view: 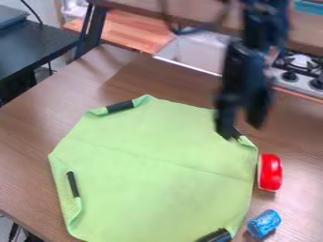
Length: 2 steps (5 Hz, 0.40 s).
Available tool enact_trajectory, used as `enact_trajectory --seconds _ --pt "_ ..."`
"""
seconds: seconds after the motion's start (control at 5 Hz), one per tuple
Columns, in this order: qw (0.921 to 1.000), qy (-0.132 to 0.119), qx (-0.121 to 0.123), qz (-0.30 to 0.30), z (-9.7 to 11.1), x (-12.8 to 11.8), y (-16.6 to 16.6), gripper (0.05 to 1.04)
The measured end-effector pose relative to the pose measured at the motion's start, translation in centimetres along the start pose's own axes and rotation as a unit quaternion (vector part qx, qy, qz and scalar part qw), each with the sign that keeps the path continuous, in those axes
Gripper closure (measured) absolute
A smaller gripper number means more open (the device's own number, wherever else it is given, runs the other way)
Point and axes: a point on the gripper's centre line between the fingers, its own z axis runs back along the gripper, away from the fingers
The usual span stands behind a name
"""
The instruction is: Move the red figure from edge bottom of the cloth to top right of the table
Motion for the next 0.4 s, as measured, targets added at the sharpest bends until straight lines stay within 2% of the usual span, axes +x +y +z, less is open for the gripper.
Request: enact_trajectory --seconds 0.2,0.4 --pt "0.9991 0.026 -0.031 0.016 2.2 4.1 3.7 0.082" --pt "0.9997 -0.005 0.019 0.011 1.0 6.9 6.9 0.082"
